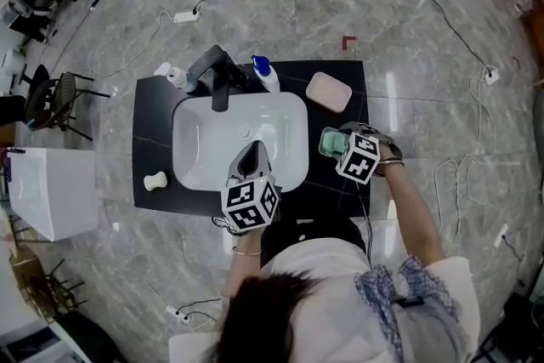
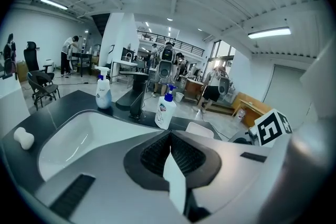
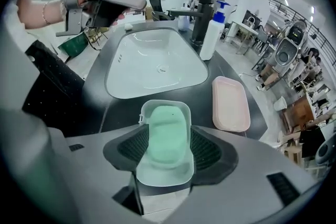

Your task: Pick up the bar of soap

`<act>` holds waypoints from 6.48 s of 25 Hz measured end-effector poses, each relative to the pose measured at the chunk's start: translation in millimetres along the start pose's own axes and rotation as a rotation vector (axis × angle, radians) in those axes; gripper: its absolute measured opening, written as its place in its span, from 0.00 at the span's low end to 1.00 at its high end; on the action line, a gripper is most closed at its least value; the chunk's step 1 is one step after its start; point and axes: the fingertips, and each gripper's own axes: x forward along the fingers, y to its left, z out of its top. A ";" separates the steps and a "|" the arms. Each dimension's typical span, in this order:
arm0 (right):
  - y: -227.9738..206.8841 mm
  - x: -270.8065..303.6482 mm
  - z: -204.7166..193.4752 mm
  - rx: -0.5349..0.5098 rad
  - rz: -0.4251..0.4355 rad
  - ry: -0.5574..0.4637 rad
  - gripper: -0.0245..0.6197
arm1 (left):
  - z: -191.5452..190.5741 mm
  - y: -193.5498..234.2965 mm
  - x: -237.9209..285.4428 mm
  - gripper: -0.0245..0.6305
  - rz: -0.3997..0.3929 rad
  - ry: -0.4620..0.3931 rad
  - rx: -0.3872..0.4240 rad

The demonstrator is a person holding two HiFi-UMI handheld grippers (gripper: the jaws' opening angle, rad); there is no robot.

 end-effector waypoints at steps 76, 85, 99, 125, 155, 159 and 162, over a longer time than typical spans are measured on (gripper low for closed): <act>18.1 -41.4 97.0 -0.071 -0.090 -0.195 0.45 | -26.4 45.5 -45.6 0.05 0.138 -0.043 -0.110; 55.3 -37.6 169.8 -0.187 -0.029 -0.286 0.45 | -39.1 85.5 -84.8 0.05 0.252 -0.081 -0.181; 115.7 -19.4 256.4 -0.363 0.061 -0.344 0.45 | -55.1 149.9 -146.8 0.05 0.427 -0.128 -0.262; 180.3 5.5 384.9 -0.432 0.173 -0.419 0.45 | -65.4 234.1 -189.5 0.05 0.547 -0.137 -0.333; 198.8 95.2 503.5 -0.485 0.187 -0.301 0.45 | -67.7 355.8 -189.0 0.05 0.539 -0.102 -0.395; 197.7 110.9 516.3 -0.488 0.194 -0.280 0.45 | -71.1 368.5 -188.2 0.05 0.546 -0.095 -0.406; 197.2 123.1 523.4 -0.495 0.203 -0.261 0.45 | -74.0 375.0 -186.4 0.05 0.549 -0.087 -0.414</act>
